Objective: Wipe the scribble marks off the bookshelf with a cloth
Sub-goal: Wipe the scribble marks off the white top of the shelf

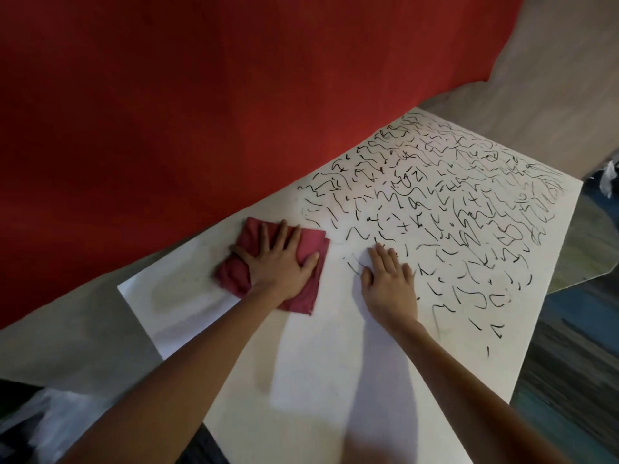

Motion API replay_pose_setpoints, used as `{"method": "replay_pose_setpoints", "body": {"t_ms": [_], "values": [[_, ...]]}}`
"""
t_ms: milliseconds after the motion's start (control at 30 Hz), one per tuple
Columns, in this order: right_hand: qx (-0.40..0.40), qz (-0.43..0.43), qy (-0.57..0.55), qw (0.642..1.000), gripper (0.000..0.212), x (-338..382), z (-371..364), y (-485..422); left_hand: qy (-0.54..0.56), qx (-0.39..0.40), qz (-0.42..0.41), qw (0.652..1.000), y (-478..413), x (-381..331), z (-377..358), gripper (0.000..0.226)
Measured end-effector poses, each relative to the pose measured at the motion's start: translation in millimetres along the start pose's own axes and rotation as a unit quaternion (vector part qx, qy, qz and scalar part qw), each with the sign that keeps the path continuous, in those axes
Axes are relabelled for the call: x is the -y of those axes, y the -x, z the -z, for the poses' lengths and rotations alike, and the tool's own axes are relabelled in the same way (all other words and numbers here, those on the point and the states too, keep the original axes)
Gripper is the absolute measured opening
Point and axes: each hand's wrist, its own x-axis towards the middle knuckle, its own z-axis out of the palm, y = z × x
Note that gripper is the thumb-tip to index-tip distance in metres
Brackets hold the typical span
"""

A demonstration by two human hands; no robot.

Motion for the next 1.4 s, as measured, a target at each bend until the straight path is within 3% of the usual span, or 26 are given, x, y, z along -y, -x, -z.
{"method": "replay_pose_setpoints", "body": {"t_ms": [200,300,467,633,800,900,1067,1233,1333,1400], "values": [[-0.042,0.006,0.0,0.999,0.058,-2.7,-7.8,-3.5,-0.006,0.013,-0.058,0.998,-58.7,-39.3,4.4,0.072],[-0.04,0.016,-0.009,0.999,0.065,-7.9,-9.5,-4.7,0.012,0.009,-0.069,0.998,-102.1,-40.9,11.3,0.071],[0.031,0.008,-0.007,0.999,0.086,-7.7,-1.3,-12.0,0.042,0.024,-0.028,0.998,-141.9,-43.6,18.7,0.071],[0.037,-0.011,-0.004,0.999,0.09,-6.8,4.1,-10.8,0.017,0.018,-0.08,0.997,-86.6,-40.9,10.2,0.073],[0.026,-0.004,-0.005,1.0,0.088,-6.3,2.3,-7.3,-0.041,0.017,-0.138,0.989,-23.2,-12.9,1.7,0.089],[0.028,-0.007,0.001,1.0,0.087,-6.3,-0.9,-7.5,-0.034,0.016,-0.135,0.99,-50.4,-13.4,7.2,0.073],[0.042,-0.013,0.015,0.999,0.089,-5.3,2.0,-11.4,0.002,0.016,-0.071,0.997,-102.3,-32.0,11.2,0.072],[0.043,-0.007,0.021,0.999,0.089,-7.9,4.5,-9.7,0.006,0.017,-0.111,0.994,-44.2,-32.2,5.7,0.074],[0.046,-0.001,0.024,0.999,0.082,-8.1,5.7,-9.1,-0.028,-0.002,-0.155,0.987,14.5,4.3,-1.1,0.092],[0.044,-0.003,0.015,0.999,0.077,-6.2,6.9,-8.9,-0.023,0.001,-0.142,0.99,18.0,37.2,2.4,0.096]]}}
